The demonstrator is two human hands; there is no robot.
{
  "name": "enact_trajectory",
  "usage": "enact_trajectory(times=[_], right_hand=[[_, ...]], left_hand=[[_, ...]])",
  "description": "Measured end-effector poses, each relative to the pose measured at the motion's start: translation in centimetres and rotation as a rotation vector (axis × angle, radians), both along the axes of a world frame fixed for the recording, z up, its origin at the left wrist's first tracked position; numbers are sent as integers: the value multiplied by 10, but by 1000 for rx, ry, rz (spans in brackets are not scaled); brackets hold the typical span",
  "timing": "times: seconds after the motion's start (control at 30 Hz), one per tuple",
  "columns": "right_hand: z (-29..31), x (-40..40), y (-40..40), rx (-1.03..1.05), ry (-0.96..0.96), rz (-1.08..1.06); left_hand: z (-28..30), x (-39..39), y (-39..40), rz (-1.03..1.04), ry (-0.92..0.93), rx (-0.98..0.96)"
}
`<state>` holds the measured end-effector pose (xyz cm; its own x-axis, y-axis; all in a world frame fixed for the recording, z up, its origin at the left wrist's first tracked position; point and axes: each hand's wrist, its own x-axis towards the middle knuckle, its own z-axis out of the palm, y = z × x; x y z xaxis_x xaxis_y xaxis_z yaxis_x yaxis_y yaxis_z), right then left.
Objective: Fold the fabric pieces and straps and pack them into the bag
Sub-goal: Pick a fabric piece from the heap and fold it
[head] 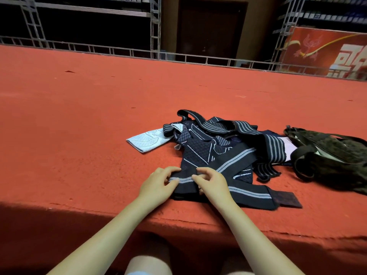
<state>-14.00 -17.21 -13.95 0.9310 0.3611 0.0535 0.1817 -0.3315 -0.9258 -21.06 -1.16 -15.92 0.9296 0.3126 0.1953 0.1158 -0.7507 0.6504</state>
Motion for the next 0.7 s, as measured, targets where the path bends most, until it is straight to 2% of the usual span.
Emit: enact_trajectory(times=[0.13,0.2,0.33,0.7], right_hand=[[-10,-4,-4,59,-63,2],[-13,-5,-5,122,-58,45],[-14,-5,-3,191,-41,97],[-18,-4,-7,218,-95,5]], left_hand=[[4,9,-10,45,-137,-238],[3,12,-14,20,-169,-290],[2,15,-12,-12,-158,-309],[-8,11,-12,-54,-218,-243]])
